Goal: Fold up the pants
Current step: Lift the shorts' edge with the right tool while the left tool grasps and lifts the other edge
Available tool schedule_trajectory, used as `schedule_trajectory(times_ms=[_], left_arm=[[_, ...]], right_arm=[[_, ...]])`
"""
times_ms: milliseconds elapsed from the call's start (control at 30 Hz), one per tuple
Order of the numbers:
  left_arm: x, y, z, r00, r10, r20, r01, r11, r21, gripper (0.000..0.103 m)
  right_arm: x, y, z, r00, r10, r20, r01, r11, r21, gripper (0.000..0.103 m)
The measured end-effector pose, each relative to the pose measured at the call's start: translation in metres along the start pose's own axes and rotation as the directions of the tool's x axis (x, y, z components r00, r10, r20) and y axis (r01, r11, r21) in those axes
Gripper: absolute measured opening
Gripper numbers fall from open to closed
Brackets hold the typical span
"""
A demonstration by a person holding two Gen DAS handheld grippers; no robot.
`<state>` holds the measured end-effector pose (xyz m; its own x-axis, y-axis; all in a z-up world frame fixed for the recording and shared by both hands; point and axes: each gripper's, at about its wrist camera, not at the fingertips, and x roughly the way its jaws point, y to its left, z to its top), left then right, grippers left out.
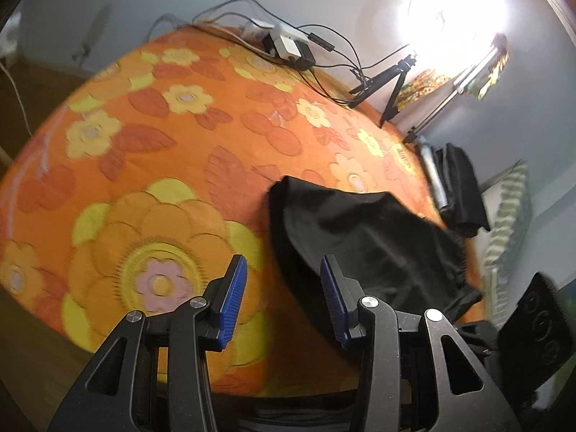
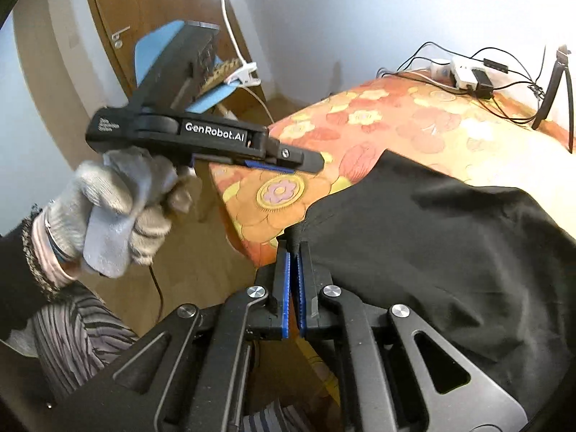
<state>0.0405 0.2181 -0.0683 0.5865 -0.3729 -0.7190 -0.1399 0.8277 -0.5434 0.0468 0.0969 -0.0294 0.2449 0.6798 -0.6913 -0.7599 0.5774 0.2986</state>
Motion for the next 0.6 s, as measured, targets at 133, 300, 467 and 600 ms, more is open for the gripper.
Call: schedule_trajectory(times_ms=[133, 300, 467, 600], left_arm=[[0.007, -0.007, 0.007, 0.998, -0.061, -0.017, 0.06, 0.997, -0.054, 0.058], [0.029, -0.008, 0.015, 0.991, -0.115, -0.068, 0.105, 0.985, -0.134, 0.06], [0.05, -0.008, 0.021, 0.984, -0.143, -0.105, 0.121, 0.973, -0.196, 0.06], [0.065, -0.013, 0.028, 0.986, -0.128, -0.108, 0.107, 0.977, -0.186, 0.059]], right_arm=[[-0.009, -0.008, 0.0, 1.0, 0.003, 0.028, -0.004, 0.999, 0.041, 0.003], [-0.026, -0.012, -0.006, 0.998, -0.001, 0.066, -0.003, 0.998, 0.064, 0.003], [-0.038, -0.017, -0.008, 0.997, 0.006, 0.081, -0.013, 0.997, 0.077, 0.003], [-0.037, -0.019, -0.011, 0.997, 0.023, 0.075, -0.029, 0.996, 0.084, 0.003]])
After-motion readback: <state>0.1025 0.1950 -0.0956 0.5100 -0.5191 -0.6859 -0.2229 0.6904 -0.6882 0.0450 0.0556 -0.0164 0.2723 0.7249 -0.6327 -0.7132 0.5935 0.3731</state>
